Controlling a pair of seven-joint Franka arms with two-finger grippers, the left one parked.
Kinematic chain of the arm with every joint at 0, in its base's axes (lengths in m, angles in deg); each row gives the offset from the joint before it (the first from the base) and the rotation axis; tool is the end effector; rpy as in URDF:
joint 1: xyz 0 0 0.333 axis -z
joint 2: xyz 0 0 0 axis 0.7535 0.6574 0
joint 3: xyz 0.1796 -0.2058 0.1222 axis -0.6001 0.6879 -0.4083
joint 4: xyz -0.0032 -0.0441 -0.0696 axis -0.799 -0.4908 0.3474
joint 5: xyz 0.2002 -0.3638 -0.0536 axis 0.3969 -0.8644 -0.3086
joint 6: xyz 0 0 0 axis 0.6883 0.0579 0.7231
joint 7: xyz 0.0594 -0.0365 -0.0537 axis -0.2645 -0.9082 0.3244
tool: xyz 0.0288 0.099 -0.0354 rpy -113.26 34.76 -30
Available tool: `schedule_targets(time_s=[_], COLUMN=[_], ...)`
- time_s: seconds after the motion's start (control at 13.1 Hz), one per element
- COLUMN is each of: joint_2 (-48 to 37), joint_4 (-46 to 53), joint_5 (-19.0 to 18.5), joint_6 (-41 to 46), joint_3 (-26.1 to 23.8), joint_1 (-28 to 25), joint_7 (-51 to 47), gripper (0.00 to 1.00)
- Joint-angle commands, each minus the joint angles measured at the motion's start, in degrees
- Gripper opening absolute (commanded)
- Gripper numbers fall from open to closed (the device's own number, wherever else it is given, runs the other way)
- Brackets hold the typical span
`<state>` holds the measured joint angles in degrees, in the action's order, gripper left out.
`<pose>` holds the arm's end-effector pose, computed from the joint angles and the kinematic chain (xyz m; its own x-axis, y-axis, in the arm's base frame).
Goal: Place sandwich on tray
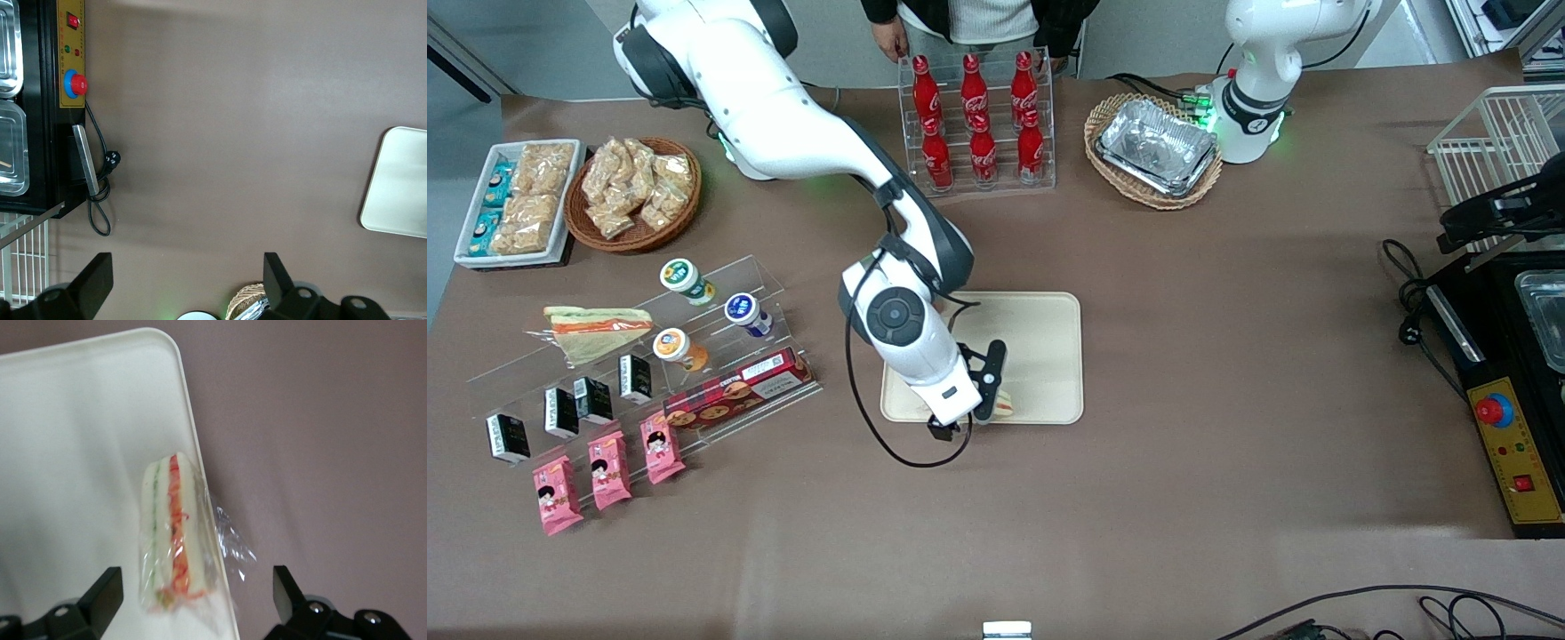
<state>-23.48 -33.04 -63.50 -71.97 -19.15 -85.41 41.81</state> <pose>0.6260 0.4266 0.2627 0.2546 0.9588 0.1259 0.9656 -0.2593 0.0217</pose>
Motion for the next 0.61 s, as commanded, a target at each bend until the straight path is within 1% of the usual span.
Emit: schedule_targets(time_s=[0.0, 0.23, 0.38, 0.46, 0.54], joint_2=[-7.1, -12.3, -15.5, -17.2, -18.9], joint_4=[-0.7, -0.7, -0.7, -0.7, -0.7], joint_5=[2.2, 2.1, 2.0, 2.0, 2.0], joint_6=[10.6, 20.9, 27.4, 30.3, 32.1], joint_3=[-0.4, -0.1, 2.0, 3.4, 4.9], joint_1=[3.2, 5.7, 7.8, 8.3, 8.8], joint_7=[0.9, 0.5, -1.6, -6.0, -12.4], gripper=[1.0, 1.0, 1.0, 1.0, 1.0])
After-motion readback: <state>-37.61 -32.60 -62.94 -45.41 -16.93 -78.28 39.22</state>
